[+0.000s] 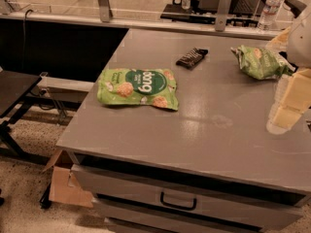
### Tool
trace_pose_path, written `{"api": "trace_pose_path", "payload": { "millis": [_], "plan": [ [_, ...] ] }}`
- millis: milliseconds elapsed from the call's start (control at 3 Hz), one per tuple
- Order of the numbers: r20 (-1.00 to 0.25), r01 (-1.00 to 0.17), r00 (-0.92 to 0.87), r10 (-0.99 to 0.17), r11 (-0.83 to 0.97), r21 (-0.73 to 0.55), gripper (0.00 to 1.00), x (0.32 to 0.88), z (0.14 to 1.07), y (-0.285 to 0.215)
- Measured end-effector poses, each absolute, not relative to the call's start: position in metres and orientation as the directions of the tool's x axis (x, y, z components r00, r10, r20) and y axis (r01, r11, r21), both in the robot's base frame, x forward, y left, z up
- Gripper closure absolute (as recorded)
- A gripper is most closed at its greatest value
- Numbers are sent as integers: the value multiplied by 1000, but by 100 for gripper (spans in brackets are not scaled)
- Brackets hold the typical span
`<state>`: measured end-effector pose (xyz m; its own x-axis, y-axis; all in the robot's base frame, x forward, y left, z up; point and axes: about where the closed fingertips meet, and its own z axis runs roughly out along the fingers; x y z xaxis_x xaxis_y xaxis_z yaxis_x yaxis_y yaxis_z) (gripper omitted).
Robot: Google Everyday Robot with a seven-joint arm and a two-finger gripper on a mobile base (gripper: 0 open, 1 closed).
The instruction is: Pick rxbar chocolate
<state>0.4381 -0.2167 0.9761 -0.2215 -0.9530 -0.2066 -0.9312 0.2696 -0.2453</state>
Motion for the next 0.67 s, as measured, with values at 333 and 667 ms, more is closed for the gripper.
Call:
{"api": "trace_pose_path", "payload": {
  "millis": [333,667],
  "plan": [
    [-232,-921,-235,-944,293,-258,0,441,977,-218],
    [-308,-888,-283,-908,369,-274,0,452,973,-226]
  ]
}}
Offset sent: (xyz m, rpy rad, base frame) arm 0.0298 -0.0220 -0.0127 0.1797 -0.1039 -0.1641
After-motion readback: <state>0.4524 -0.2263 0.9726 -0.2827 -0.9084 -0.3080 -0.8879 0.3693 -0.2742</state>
